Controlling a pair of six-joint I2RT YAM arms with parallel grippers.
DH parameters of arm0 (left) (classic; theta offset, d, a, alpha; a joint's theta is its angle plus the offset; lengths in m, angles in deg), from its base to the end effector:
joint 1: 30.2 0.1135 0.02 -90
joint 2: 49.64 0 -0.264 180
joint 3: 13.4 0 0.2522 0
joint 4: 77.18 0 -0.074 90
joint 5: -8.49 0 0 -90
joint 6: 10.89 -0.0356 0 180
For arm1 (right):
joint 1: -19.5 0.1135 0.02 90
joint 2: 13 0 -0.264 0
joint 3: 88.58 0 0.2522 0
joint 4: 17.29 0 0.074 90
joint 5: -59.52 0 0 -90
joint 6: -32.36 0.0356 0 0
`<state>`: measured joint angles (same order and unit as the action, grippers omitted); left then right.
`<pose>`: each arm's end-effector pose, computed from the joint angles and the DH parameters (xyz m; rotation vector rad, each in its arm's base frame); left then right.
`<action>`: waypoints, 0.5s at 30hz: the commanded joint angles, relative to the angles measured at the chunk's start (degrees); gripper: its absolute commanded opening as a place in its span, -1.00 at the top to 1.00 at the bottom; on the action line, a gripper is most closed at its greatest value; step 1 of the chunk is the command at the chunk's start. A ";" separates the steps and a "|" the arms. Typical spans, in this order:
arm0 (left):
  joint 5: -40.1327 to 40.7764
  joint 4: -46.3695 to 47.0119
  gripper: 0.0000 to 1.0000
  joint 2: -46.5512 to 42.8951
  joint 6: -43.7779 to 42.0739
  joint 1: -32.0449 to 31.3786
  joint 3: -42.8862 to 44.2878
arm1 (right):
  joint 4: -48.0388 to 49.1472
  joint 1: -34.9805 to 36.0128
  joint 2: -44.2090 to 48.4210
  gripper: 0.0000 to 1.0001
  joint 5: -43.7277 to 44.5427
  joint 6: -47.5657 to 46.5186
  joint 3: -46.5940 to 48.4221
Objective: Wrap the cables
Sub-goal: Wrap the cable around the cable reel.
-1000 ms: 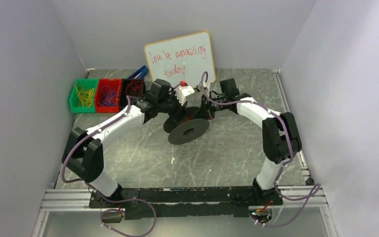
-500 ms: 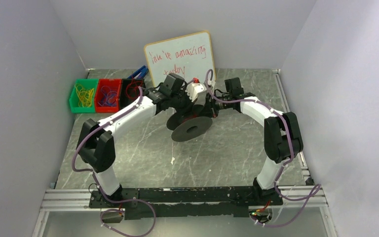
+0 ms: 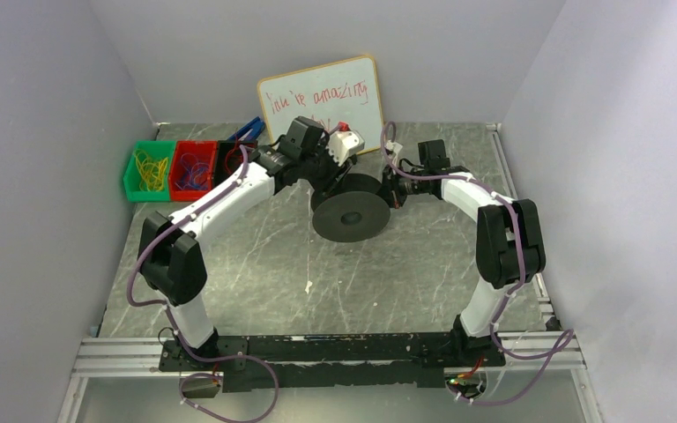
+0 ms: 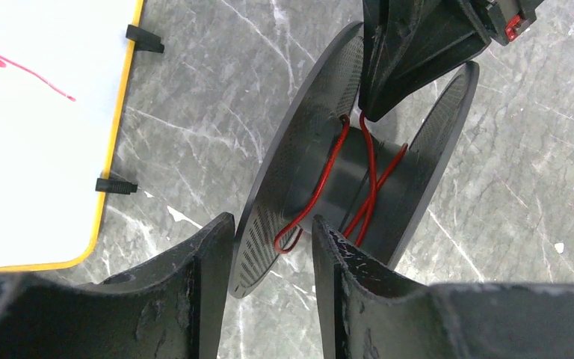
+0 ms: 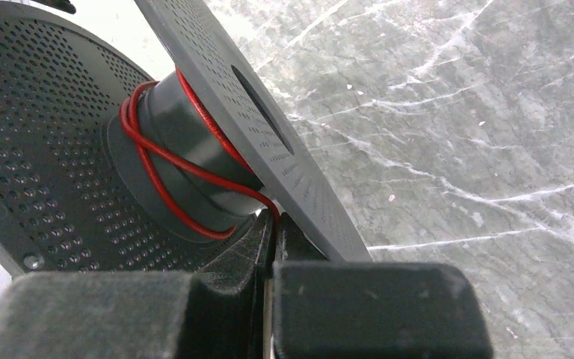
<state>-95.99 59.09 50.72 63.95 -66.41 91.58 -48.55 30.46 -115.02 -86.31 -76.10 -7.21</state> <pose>0.3199 -0.2453 0.3251 1.1065 1.9845 -0.4804 0.3566 0.0991 0.2088 -0.9474 2.0248 1.1129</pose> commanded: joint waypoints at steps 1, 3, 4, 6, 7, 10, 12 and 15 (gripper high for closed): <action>-0.08 -1.16 0.06 0.12 1.11 -0.26 1.74 | -0.42 0.31 -0.71 1.00 2.25 -1.23 -0.41; 0.06 -0.91 0.06 -0.19 1.45 -0.23 1.31 | -0.88 0.13 -0.89 1.00 1.62 -1.48 -0.17; 0.21 -0.88 0.06 -0.34 1.45 -0.22 1.13 | -1.16 0.07 -0.94 1.00 1.38 -1.60 -0.06; 0.26 -0.93 0.06 -0.84 1.49 -0.27 0.78 | -2.10 0.03 -0.86 1.00 1.21 -2.51 0.18; 0.26 -1.03 0.06 -1.17 1.53 -0.25 0.66 | -2.55 0.03 -0.78 0.95 1.20 -2.87 0.31; 0.06 -0.86 0.06 -2.51 1.45 -0.24 -0.12 | -4.25 0.03 -0.11 0.81 0.95 -4.45 0.63; 0.00 -0.28 0.06 -3.46 1.14 -0.24 -0.90 | -4.73 0.05 0.60 0.72 0.45 -5.27 0.48; -0.10 -0.07 0.08 -4.10 0.95 -0.24 -1.83 | -4.39 0.03 2.02 0.60 0.00 -5.10 0.06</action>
<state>-95.38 58.80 50.10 63.99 -66.39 90.91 -51.63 30.48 -115.02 -86.55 -79.18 -7.19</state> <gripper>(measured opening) 0.468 0.170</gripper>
